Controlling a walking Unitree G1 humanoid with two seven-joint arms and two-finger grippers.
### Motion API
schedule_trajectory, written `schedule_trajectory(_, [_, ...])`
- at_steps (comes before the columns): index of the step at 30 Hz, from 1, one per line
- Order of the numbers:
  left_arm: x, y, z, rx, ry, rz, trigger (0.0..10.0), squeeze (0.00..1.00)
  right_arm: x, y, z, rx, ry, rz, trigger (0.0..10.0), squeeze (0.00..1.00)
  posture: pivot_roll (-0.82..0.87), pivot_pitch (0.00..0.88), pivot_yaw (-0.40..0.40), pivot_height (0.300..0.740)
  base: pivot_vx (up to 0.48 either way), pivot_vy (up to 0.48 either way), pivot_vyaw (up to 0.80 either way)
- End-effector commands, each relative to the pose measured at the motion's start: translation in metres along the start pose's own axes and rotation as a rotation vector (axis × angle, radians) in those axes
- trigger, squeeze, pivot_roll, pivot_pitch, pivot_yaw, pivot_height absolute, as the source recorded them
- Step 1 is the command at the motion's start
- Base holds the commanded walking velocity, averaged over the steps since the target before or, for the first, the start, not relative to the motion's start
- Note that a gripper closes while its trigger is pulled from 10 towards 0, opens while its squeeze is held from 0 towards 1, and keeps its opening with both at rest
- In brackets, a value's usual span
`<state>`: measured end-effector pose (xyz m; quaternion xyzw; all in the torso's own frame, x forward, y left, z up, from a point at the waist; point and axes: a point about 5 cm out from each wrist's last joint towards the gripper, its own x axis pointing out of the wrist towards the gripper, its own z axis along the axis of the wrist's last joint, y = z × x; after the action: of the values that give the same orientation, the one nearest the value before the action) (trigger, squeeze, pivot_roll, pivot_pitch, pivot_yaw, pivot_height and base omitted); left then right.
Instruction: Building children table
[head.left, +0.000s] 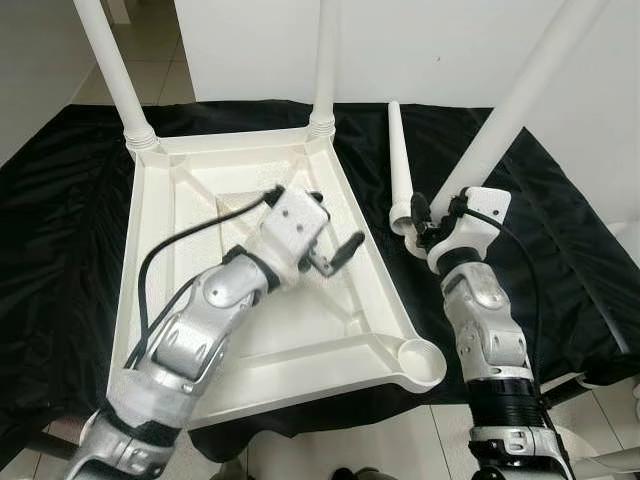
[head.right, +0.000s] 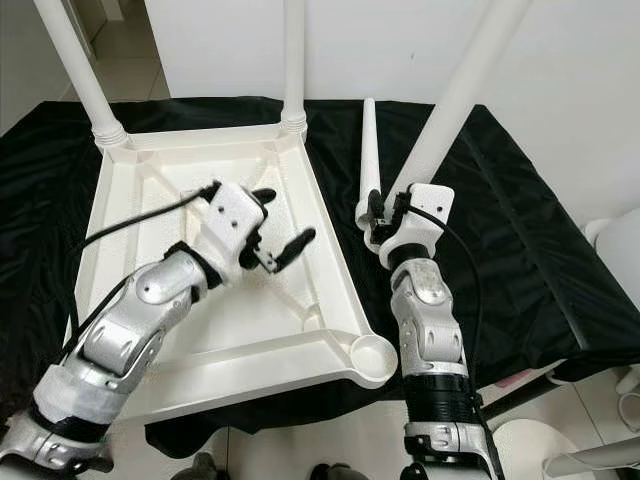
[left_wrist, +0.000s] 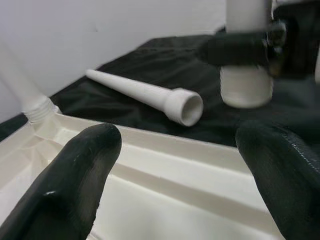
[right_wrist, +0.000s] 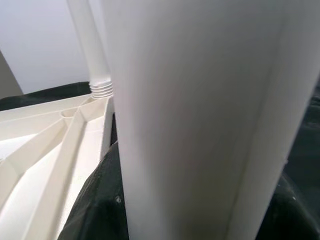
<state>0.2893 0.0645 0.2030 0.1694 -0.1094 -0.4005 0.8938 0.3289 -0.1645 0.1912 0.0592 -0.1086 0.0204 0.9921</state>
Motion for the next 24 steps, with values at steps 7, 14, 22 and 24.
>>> schedule_trajectory(7, [-0.012,-0.022,-0.015,0.080,0.069,-0.184,10.0,0.00,-0.005,-0.006,0.001,-0.016,0.005,-0.004,10.0,0.00,0.04,0.087,-0.035,0.740,0.000,0.000,0.00])
schedule_trajectory(14, [-0.026,-0.032,-0.035,0.138,0.155,-0.313,10.0,0.00,-0.007,-0.006,0.000,-0.028,0.014,0.002,10.0,0.00,0.04,0.090,-0.035,0.740,0.000,0.000,0.00])
schedule_trajectory(22, [-0.037,-0.032,-0.053,0.194,0.251,-0.346,10.0,0.00,-0.008,-0.006,-0.001,-0.033,0.017,0.006,10.0,0.00,0.04,0.094,-0.030,0.740,0.000,0.000,0.00])
schedule_trajectory(24, [-0.038,-0.032,-0.055,0.205,0.259,-0.351,10.0,0.00,-0.009,-0.006,-0.001,-0.033,0.018,0.006,10.0,0.00,0.04,0.096,-0.029,0.740,0.000,0.000,0.00])
